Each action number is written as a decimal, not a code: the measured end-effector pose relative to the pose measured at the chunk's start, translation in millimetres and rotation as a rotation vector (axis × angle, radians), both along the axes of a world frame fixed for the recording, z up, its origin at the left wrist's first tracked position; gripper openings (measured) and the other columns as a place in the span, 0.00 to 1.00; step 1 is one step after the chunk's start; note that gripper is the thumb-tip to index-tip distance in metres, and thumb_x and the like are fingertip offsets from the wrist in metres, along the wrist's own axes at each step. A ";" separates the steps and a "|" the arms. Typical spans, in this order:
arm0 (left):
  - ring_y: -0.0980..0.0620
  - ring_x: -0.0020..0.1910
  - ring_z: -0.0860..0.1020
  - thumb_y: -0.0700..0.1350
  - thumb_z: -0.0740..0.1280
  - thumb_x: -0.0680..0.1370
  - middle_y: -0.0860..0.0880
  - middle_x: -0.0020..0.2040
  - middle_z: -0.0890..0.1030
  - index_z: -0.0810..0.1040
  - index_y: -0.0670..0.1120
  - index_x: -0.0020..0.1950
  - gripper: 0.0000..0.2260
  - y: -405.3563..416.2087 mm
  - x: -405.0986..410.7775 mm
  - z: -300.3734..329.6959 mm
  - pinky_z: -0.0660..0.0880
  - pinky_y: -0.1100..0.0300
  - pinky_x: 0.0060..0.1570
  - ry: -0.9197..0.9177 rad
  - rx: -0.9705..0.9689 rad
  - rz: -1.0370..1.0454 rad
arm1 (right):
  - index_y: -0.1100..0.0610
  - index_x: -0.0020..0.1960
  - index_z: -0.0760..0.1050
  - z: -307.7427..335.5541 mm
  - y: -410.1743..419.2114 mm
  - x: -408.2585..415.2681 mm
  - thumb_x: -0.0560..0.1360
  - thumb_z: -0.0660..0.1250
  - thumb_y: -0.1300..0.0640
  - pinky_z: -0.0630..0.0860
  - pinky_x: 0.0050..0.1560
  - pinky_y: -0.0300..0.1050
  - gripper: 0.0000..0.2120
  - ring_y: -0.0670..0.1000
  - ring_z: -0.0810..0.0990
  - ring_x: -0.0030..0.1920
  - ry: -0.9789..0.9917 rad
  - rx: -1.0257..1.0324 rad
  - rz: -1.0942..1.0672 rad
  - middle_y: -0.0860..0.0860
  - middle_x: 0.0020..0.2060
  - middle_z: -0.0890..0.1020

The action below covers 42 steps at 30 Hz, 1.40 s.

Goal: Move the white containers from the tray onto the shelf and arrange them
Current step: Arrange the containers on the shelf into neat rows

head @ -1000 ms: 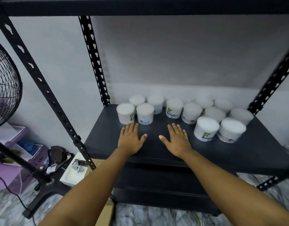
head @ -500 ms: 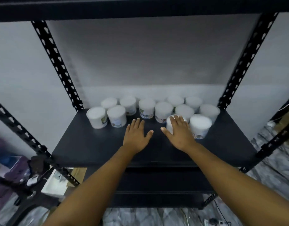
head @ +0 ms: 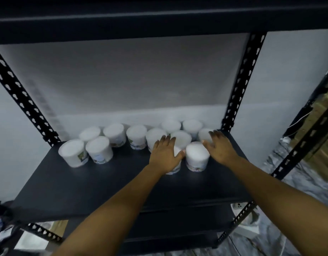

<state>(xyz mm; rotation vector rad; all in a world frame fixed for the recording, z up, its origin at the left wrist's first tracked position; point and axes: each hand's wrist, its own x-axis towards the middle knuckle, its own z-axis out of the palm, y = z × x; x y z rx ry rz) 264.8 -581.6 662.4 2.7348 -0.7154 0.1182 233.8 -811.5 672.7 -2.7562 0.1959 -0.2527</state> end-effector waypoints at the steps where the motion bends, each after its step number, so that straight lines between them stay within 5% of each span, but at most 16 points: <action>1: 0.46 0.77 0.52 0.63 0.55 0.79 0.44 0.77 0.57 0.56 0.45 0.77 0.33 -10.6 0.1 0.3 0.49 0.49 0.74 0.011 -0.009 -0.001 | 0.62 0.71 0.64 -0.6 -10.9 2.8 0.79 0.57 0.44 0.60 0.71 0.53 0.29 0.60 0.63 0.71 0.020 -0.005 0.011 0.62 0.71 0.66; 13: 0.44 0.75 0.55 0.65 0.62 0.74 0.44 0.77 0.59 0.59 0.47 0.76 0.36 -89.6 -8.9 -33.2 0.52 0.49 0.73 0.040 0.059 -0.013 | 0.60 0.75 0.58 -23.8 -57.5 21.6 0.77 0.64 0.48 0.52 0.74 0.48 0.32 0.57 0.55 0.75 0.126 -0.110 0.247 0.59 0.75 0.59; 33: 0.46 0.76 0.56 0.62 0.63 0.75 0.46 0.77 0.58 0.60 0.50 0.76 0.33 -53.4 -7.1 -44.2 0.52 0.52 0.73 -0.047 0.095 -0.041 | 0.59 0.63 0.75 -34.7 -33.9 10.1 0.75 0.67 0.52 0.68 0.61 0.51 0.19 0.60 0.70 0.59 -0.069 -0.101 0.299 0.59 0.59 0.76; 42: 0.45 0.76 0.54 0.58 0.63 0.74 0.45 0.78 0.54 0.57 0.51 0.77 0.33 -44.5 -20.0 -43.7 0.50 0.51 0.73 -0.015 0.131 0.030 | 0.59 0.62 0.76 -41.0 -31.4 -10.7 0.72 0.70 0.50 0.65 0.66 0.51 0.21 0.59 0.68 0.65 -0.089 -0.040 0.329 0.59 0.64 0.72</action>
